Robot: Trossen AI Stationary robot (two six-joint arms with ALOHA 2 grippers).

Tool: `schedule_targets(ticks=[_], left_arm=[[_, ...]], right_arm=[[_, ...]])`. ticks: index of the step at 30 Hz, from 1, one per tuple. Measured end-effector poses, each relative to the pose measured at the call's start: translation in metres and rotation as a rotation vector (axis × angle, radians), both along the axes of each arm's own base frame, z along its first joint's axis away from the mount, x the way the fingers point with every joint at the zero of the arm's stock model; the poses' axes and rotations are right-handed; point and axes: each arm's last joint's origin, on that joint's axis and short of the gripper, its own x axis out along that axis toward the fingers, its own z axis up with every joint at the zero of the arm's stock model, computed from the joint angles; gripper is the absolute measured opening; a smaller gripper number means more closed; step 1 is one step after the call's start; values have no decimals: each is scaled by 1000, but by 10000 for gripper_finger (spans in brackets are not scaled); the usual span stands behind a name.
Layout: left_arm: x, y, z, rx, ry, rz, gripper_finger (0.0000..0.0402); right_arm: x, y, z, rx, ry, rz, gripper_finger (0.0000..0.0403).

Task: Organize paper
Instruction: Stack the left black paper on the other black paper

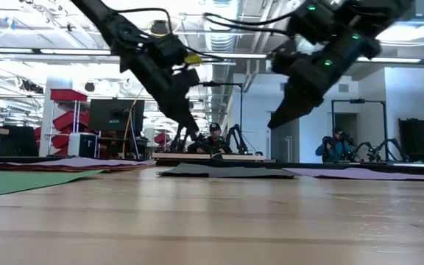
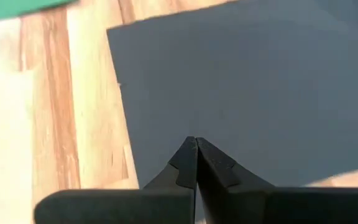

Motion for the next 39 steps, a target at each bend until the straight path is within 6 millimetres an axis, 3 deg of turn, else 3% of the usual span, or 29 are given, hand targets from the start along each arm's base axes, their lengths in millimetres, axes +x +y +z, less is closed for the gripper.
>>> schedule_targets(ticks=[7,12,17,26,34,39], left_arm=[[-12,-22,0,-94,-217,-33,0],[-6,-55,-5,-115,-174,-101,0],[5,-97,-8,-98,-120,-210,0],[12,-149,-18,-66,-69,-342,0],[23,-165,-60,-30,60,-348,0],[24,-163,-69,-28,84,-336,0]], right_arm=[[-39,-1,1,1,-173,-8,0],[-54,-4,3,-2,-208,-35,0],[-59,-5,2,-2,-195,-41,0],[-60,-4,0,5,-173,-41,0],[-60,-4,0,7,-171,-44,0],[-60,-4,-1,6,-167,-46,0]])
